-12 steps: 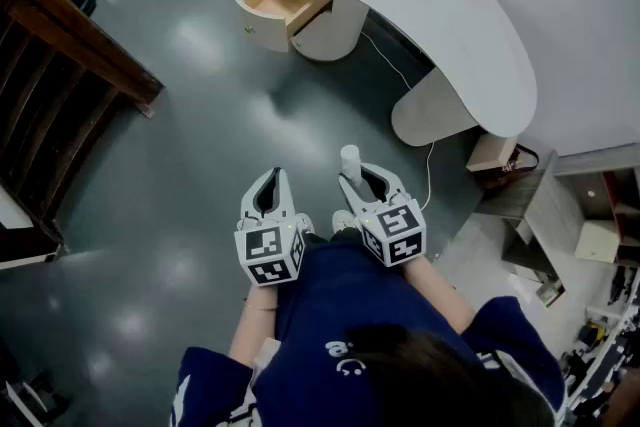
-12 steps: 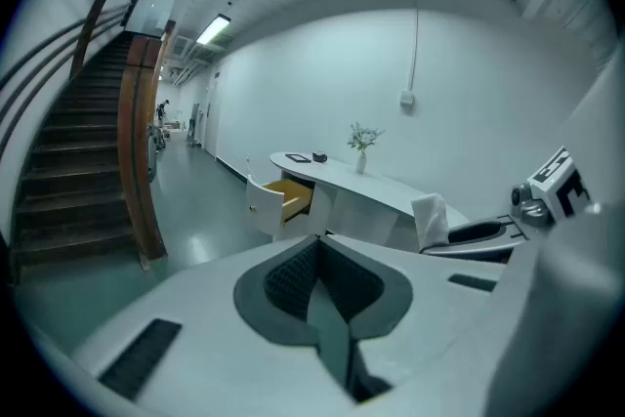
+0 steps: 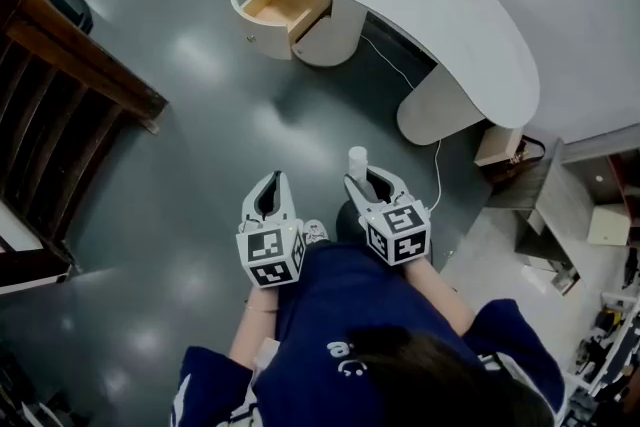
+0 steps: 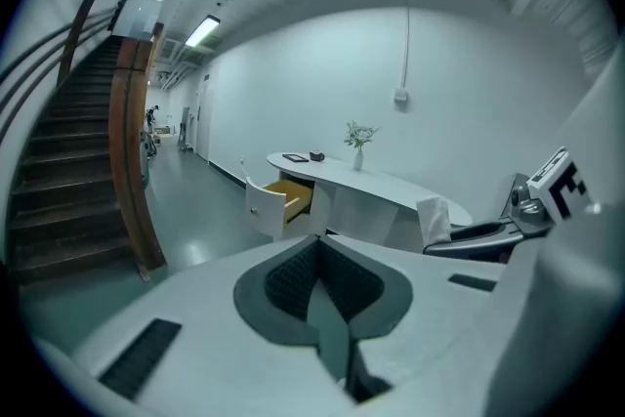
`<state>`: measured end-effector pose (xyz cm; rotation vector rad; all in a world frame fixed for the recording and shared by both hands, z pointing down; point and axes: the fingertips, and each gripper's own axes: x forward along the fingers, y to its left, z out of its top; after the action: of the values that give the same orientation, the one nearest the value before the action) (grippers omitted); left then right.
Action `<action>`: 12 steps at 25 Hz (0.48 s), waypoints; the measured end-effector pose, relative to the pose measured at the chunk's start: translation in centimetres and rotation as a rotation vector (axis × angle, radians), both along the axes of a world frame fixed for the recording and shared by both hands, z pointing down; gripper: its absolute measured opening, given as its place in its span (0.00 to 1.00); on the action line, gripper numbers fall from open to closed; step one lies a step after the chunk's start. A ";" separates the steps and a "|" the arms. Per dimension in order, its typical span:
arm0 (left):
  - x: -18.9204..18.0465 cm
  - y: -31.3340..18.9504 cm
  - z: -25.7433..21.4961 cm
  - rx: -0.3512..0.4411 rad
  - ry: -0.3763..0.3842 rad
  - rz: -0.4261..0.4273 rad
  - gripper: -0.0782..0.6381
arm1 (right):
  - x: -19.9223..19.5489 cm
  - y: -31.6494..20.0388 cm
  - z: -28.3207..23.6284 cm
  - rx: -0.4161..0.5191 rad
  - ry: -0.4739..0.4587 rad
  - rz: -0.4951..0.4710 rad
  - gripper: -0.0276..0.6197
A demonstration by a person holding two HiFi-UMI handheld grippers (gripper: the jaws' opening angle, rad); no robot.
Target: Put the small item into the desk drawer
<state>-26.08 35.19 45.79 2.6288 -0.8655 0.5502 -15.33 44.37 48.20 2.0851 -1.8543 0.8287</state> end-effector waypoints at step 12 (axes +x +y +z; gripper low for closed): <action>2.4 -2.4 0.6 0.010 -0.011 -0.044 0.11 | 3.0 -4.2 0.8 0.009 -0.005 -0.051 0.27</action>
<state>-23.66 32.82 46.43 2.6107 -0.9294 0.5504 -12.34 40.15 49.00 2.0337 -1.9085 0.8156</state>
